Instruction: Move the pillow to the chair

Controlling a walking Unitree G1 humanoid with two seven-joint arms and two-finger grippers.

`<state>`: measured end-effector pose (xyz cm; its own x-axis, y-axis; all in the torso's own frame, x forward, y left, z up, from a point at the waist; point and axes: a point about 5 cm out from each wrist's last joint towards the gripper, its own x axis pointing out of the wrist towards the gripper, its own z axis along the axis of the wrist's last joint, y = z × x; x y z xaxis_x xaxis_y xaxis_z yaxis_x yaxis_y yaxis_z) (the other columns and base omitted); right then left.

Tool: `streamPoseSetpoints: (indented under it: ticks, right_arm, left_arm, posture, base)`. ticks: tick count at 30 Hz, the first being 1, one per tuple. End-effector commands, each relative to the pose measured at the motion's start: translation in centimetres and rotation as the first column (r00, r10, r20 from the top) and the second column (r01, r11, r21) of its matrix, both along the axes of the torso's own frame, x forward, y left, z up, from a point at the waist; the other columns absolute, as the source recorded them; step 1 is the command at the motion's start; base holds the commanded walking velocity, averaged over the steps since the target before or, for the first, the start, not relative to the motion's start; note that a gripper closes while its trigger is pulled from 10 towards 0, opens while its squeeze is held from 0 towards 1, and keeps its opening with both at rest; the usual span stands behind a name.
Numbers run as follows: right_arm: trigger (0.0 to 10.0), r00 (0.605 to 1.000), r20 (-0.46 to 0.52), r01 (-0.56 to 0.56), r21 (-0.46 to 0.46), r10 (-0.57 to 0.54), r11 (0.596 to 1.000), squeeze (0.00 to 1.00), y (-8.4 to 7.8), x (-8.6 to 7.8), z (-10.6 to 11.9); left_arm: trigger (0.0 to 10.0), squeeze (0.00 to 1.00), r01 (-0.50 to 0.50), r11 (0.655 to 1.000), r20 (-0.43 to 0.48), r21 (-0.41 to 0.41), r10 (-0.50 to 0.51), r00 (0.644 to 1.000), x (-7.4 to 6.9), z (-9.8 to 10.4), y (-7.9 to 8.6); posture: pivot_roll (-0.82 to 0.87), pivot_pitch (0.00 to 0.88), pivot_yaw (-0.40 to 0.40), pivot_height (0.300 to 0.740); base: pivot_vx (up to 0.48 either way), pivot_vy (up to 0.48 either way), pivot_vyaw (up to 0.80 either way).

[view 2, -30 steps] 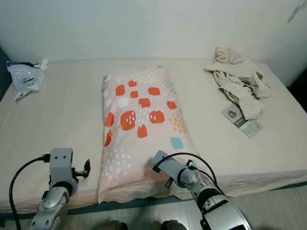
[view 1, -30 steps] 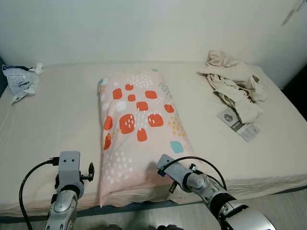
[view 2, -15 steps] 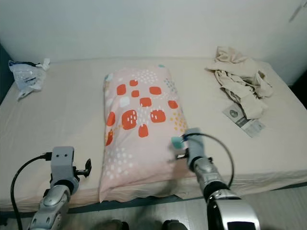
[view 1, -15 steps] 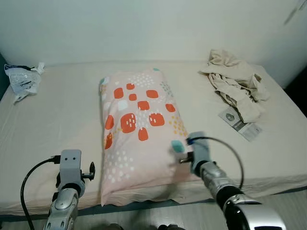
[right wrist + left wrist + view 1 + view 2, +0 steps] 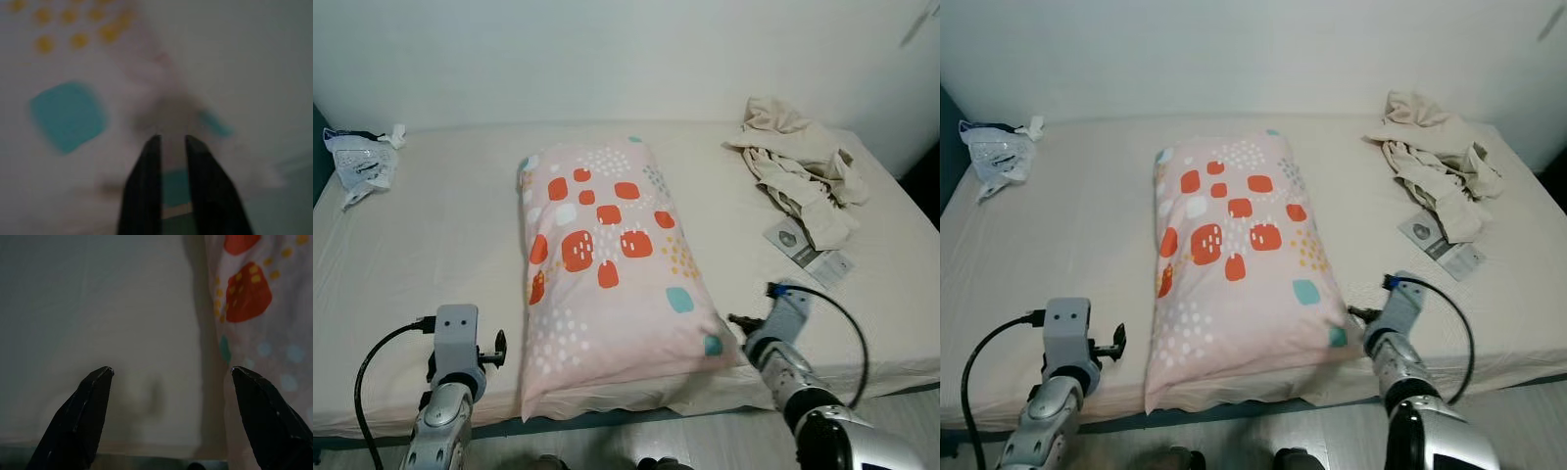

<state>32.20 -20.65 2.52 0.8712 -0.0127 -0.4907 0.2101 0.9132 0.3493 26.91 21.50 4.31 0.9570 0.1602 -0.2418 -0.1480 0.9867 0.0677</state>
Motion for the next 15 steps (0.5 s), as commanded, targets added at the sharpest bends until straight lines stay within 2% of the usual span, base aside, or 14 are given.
streamPoseSetpoints:
  ticks: [1,5,7,10,15]
  right_arm:
    - [10.0,1.000,-0.027,-0.010,0.051,0.012,0.999,1.00,0.4,-0.8,-1.0]
    - [10.0,0.999,-0.037,-0.027,0.090,0.030,0.996,1.00,1.4,-1.1,-1.5]
    - [10.0,0.999,-0.050,0.002,0.150,0.006,0.989,1.00,1.9,-1.4,-1.9]
    - [10.0,0.998,-0.057,0.047,0.197,-0.036,0.979,1.00,1.8,-1.5,-2.1]
    - [10.0,0.996,-0.081,0.061,0.192,-0.046,0.980,1.00,1.6,-1.7,-2.2]
  left_arm:
    - [10.0,0.00,0.009,1.000,-0.040,0.007,-0.009,0.999,-0.6,-0.8,0.1]
    - [10.0,0.00,0.015,1.000,-0.036,0.006,-0.015,0.999,-0.5,-0.7,0.0]
    - [10.0,0.00,0.016,1.000,-0.034,0.006,-0.016,0.999,-0.5,-0.6,0.0]
    - [10.0,0.00,0.019,1.000,-0.034,0.010,-0.019,0.999,-0.6,-0.6,0.1]
    - [10.0,0.00,0.024,0.999,-0.042,0.022,-0.023,0.999,-1.0,-0.8,0.4]
  posture:
    - [0.19,0.216,-0.021,0.740]
    - [0.19,0.213,-0.021,0.740]
    - [0.20,0.208,-0.022,0.740]
    - [0.21,0.205,-0.022,0.740]
    - [0.22,0.205,-0.016,0.740]
  base:
    - [0.000,0.000,0.00]
    - [0.000,0.000,0.00]
    - [0.000,0.000,0.00]
    - [0.000,0.000,0.00]
    - [0.000,0.000,0.00]
